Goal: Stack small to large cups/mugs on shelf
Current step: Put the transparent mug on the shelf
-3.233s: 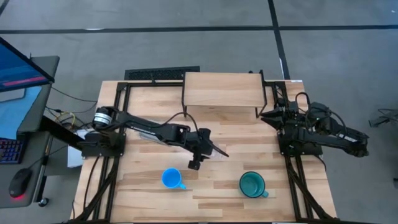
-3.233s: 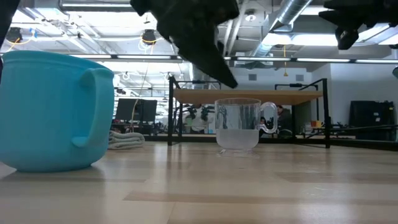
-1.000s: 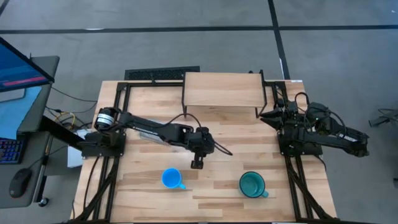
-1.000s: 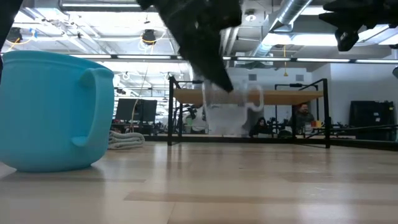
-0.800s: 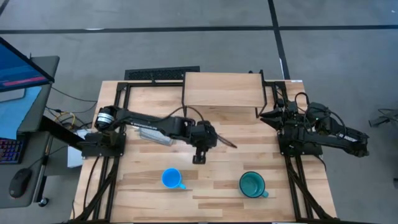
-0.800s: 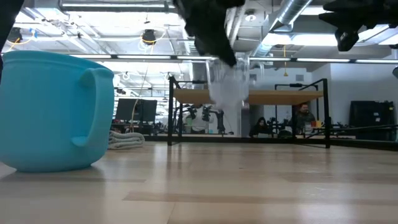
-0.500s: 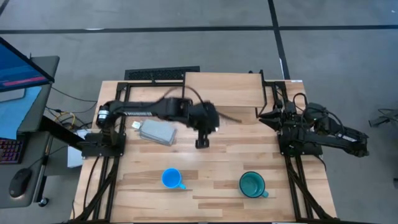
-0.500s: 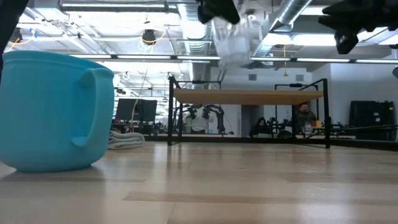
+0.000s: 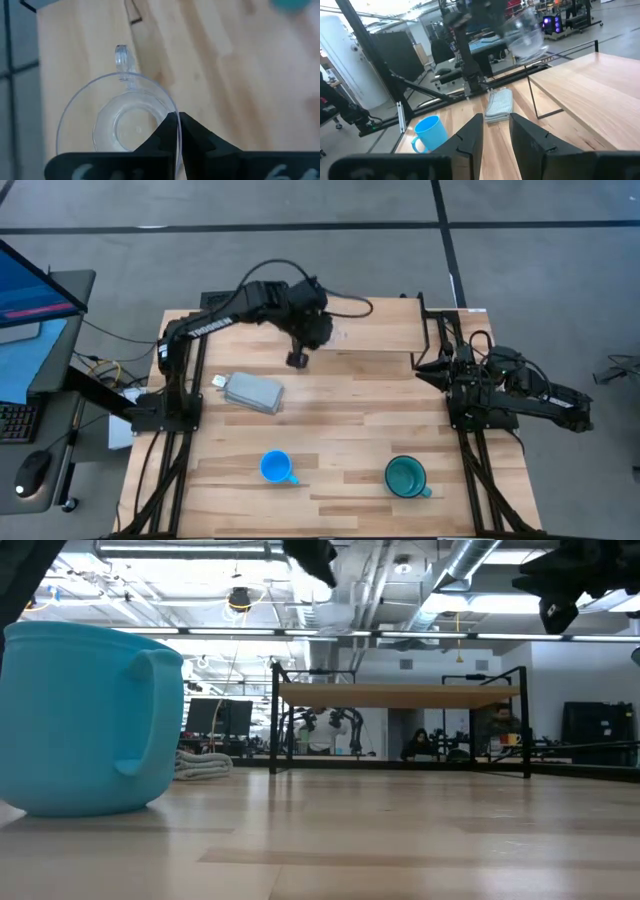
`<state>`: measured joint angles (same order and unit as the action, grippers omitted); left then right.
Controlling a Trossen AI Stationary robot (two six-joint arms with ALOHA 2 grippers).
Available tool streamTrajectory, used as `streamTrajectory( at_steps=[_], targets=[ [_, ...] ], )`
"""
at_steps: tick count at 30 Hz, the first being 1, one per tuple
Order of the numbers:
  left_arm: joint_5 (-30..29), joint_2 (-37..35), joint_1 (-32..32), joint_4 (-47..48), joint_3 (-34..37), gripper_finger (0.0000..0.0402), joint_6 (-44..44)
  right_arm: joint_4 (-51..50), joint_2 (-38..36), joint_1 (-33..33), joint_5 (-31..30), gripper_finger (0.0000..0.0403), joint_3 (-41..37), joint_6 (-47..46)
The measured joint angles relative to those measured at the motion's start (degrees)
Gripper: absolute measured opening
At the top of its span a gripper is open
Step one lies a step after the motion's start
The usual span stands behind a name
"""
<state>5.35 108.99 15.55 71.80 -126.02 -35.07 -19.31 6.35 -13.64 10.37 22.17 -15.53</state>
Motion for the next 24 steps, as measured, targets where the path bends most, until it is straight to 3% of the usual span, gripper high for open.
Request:
streamTrajectory(
  at_steps=[4,11,24],
  targets=[
    [3.01,0.00,4.28,0.77,0.00,0.0000,-13.58,0.00,0.00,0.01,-0.11,0.0118,0.00,-0.13],
    [14.77,0.02,10.62,0.91,0.00,0.0000,-26.99,0.00,0.00,0.01,-6.20,0.0118,0.00,-1.58],
    [22.16,2.08,18.48,4.39,0.45,0.0000,-44.65,0.04,0.00,-0.01,-21.52,0.0118,0.00,-4.91]
  ],
)
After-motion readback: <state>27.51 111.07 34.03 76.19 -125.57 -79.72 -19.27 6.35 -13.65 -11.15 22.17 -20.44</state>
